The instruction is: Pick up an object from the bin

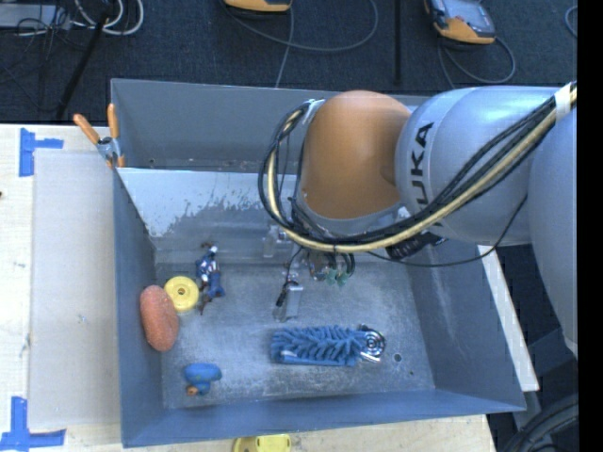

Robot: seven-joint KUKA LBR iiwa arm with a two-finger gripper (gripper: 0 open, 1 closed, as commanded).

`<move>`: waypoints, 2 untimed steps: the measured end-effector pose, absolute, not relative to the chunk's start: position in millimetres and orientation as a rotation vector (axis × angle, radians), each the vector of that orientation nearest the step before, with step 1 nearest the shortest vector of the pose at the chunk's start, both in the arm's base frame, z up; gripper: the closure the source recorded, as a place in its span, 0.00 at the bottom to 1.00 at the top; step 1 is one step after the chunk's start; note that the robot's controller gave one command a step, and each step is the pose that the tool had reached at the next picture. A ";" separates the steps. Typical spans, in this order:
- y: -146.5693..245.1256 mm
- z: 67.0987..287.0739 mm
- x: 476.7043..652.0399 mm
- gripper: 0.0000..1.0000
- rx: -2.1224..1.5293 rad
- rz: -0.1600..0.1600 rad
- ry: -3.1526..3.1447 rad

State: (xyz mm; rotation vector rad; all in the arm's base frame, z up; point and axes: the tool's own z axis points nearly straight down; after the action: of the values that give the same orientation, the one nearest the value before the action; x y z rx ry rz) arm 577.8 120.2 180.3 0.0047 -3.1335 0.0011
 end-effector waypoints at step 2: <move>115.8 164.9 540.2 0.00 0.016 -0.001 -3.142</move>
Offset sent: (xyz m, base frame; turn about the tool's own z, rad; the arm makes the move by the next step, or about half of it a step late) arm -0.0540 -0.0056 -0.0238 -0.0083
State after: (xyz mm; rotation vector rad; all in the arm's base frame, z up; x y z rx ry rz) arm 540.2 115.8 164.9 0.0157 -3.1421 -0.0007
